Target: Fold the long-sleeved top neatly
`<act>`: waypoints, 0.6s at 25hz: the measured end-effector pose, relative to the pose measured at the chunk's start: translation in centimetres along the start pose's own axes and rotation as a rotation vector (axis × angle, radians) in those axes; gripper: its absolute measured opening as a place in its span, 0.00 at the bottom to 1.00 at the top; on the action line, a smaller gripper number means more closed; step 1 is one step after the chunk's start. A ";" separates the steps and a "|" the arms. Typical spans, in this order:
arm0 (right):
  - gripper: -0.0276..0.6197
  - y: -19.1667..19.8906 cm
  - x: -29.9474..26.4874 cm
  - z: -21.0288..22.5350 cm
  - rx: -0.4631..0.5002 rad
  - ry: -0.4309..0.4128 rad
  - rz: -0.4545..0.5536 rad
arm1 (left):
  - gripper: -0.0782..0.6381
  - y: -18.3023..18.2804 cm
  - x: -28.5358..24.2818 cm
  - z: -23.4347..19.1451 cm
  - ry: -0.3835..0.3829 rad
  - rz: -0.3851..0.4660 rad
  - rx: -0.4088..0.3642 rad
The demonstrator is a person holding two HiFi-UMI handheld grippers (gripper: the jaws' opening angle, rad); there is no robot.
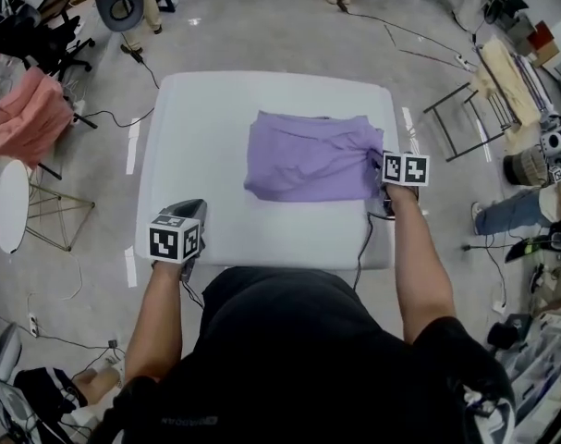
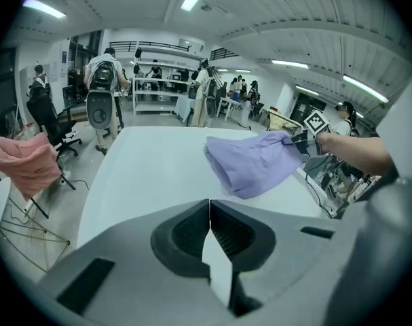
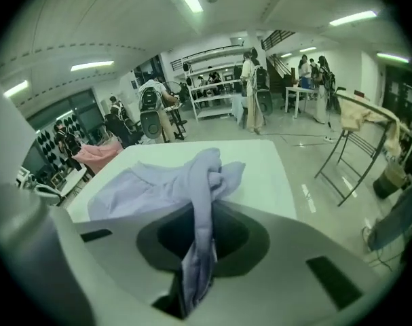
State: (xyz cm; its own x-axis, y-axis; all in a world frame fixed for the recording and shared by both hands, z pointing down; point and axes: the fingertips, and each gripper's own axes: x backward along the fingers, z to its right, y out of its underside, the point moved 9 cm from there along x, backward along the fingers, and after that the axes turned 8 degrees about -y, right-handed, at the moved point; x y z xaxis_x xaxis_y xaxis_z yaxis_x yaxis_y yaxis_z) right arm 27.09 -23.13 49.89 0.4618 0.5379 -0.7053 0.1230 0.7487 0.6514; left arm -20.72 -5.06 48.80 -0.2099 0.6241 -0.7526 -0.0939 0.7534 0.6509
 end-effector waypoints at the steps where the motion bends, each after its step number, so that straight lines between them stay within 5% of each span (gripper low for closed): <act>1: 0.12 -0.7 1.0 -0.1 0.011 0.014 0.001 | 0.12 -0.2 -0.3 0.0 0.010 -0.002 -0.007; 8: 0.12 -5.2 4.2 -7.2 0.139 0.001 -0.011 | 0.12 -1.7 -1.4 1.2 0.095 0.011 -0.065; 15: 0.13 -6.6 -2.5 -20.0 0.147 -0.061 -0.038 | 0.12 -1.0 -0.4 0.1 0.133 0.012 -0.082</act>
State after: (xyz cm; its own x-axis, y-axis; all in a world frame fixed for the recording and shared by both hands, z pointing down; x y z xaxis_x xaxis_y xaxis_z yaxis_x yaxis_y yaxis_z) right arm 7.60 -21.65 41.79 0.5060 0.4824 -0.7150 0.2666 0.7009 0.6616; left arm -20.47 -6.06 48.41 -0.3377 0.5956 -0.7288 -0.1684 0.7236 0.6694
